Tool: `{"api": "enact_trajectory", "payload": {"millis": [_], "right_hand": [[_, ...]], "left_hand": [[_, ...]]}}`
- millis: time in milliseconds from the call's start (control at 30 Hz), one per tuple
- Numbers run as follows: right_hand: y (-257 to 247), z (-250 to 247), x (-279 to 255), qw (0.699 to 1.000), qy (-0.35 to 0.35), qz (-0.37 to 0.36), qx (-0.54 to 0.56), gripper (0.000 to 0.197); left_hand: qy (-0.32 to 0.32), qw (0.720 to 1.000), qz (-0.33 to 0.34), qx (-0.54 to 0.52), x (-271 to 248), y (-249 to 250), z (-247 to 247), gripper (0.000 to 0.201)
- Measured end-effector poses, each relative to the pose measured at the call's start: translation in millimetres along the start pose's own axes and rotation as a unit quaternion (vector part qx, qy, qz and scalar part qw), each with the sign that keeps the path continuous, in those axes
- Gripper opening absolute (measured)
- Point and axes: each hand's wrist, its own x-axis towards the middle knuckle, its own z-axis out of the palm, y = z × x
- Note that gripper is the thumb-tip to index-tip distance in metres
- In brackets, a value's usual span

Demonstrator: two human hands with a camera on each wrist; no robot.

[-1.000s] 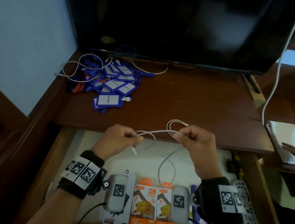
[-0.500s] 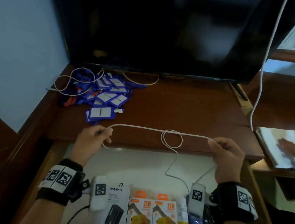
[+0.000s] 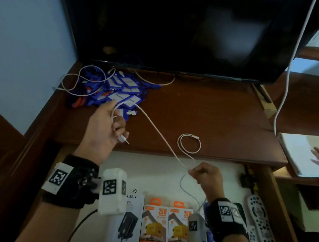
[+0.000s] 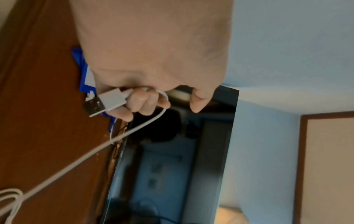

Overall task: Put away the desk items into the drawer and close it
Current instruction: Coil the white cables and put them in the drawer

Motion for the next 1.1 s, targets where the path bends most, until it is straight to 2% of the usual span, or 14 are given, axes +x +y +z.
{"api": "enact_trajectory", "payload": {"millis": [100,200,300,367,467,567,733,833,967,1100], "right_hand": [[-12.7,11.4,-6.5,0.997,-0.072,-0.022,-0.013,0.022],[-40.4,17.8,-14.2,0.987,-0.15,-0.053,-0.02,0.018],[-65.6,16.8,-23.3,0.971,-0.206,-0.09,0.083,0.018],[-79.6,13.4,-28.1,0.956,-0.215,-0.115,0.164,0.014],[-94.5,8.4,-29.6,0.951,-0.169,-0.147,0.212,0.019],[-103.8,5.5,-28.4,0.946,-0.132,-0.173,0.24,0.024],[-106.4,3.0,-20.8,0.96,-0.037,-0.164,0.225,0.025],[-100.4,-0.2,-14.5,0.966,0.006,-0.146,0.215,0.025],[-98.3,-13.6,-5.5,0.963,0.058,-0.111,0.239,0.026],[-97.5,-27.6,3.7,0.966,0.089,-0.118,0.213,0.026]], "left_hand": [[-0.029,0.996,0.072,0.051,-3.0,-1.3,14.2,0.033],[-0.02,0.956,0.153,0.25,-2.1,-10.0,23.2,0.029],[-0.028,0.905,0.17,0.388,-1.3,-21.8,23.2,0.022],[-0.043,0.897,0.154,0.412,-1.6,-28.4,21.4,0.021],[-0.069,0.911,0.116,0.39,-3.7,-32.2,21.9,0.021],[-0.128,0.919,0.079,0.365,-9.1,-32.3,26.8,0.023],[-0.195,0.921,0.027,0.337,-13.9,-35.3,30.0,0.032],[-0.203,0.927,-0.012,0.315,-13.2,-36.7,26.0,0.038],[-0.198,0.915,-0.041,0.349,-11.7,-36.9,18.1,0.043],[-0.197,0.924,-0.054,0.324,-10.2,-36.1,10.1,0.043]]}}
